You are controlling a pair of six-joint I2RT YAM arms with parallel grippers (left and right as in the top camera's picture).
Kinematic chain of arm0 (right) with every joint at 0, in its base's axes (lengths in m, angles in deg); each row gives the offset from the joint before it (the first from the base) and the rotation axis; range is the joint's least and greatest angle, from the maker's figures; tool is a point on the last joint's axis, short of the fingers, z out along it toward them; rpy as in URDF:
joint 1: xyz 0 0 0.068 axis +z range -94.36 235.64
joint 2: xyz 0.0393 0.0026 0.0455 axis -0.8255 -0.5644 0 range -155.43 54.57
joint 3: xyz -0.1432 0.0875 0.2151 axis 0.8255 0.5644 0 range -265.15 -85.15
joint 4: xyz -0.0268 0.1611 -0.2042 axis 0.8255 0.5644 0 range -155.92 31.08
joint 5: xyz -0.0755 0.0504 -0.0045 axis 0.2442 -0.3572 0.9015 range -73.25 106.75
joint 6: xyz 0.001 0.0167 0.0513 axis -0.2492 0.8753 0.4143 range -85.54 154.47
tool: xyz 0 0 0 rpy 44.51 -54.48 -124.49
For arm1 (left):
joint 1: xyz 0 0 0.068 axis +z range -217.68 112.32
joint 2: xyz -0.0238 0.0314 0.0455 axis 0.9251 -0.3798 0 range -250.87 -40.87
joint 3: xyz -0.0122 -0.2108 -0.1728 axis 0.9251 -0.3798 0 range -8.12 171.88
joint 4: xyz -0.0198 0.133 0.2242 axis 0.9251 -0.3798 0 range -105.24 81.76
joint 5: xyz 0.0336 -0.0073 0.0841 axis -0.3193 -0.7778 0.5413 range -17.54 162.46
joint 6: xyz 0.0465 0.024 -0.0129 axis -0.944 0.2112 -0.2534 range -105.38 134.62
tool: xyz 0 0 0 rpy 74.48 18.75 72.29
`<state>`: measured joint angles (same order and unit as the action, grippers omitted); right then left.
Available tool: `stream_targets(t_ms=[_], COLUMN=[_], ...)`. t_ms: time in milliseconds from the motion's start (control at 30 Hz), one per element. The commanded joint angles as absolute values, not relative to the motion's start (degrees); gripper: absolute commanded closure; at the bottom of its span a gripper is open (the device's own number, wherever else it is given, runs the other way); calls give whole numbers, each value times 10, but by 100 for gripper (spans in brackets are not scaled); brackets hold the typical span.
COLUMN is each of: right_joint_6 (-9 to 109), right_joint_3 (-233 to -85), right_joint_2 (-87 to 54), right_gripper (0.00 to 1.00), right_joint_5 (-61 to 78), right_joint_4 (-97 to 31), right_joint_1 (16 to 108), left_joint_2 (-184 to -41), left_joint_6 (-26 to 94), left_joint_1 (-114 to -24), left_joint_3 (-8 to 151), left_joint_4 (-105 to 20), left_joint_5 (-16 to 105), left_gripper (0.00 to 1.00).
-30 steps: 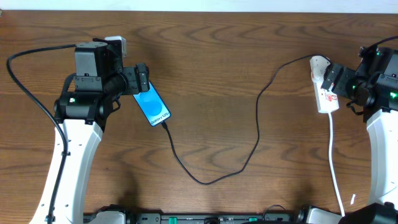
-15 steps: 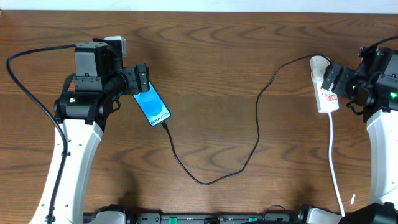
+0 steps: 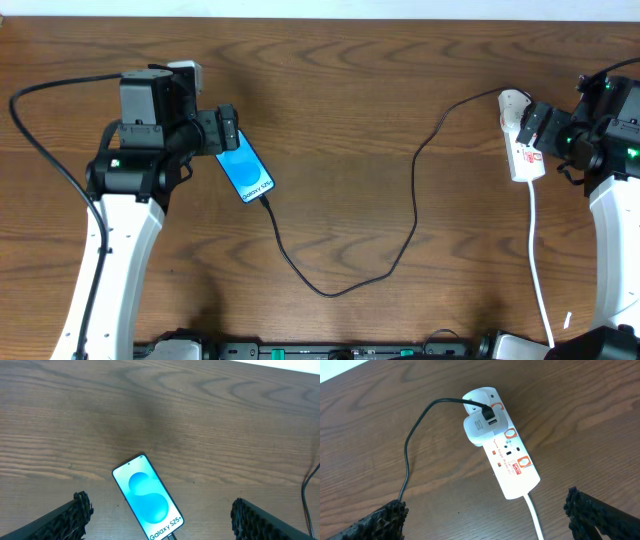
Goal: Plug charger to phone and switch on socket
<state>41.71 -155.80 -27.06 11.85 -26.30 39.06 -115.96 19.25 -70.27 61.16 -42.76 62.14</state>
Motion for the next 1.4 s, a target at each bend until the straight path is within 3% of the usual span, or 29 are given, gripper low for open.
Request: stream_targets(t_ms=[0, 933, 1367], right_joint_6=[426, 426, 426], right_joint_3=[-1556, -1556, -1556], right_joint_2=[-268, -268, -268], right_gripper=[1, 1, 1], right_joint_5=[117, 117, 117], right_joint_4=[-262, -262, -263], right_joint_1=[392, 392, 392], left_joint_2=[-1133, -877, -713], left_joint_6=[189, 189, 189], left_joint_1=[-702, -702, -702], left_joint_3=[593, 296, 71], left_joint_4=[-429, -201, 44], left_joint_5=[641, 672, 682], left_gripper=[9, 9, 9])
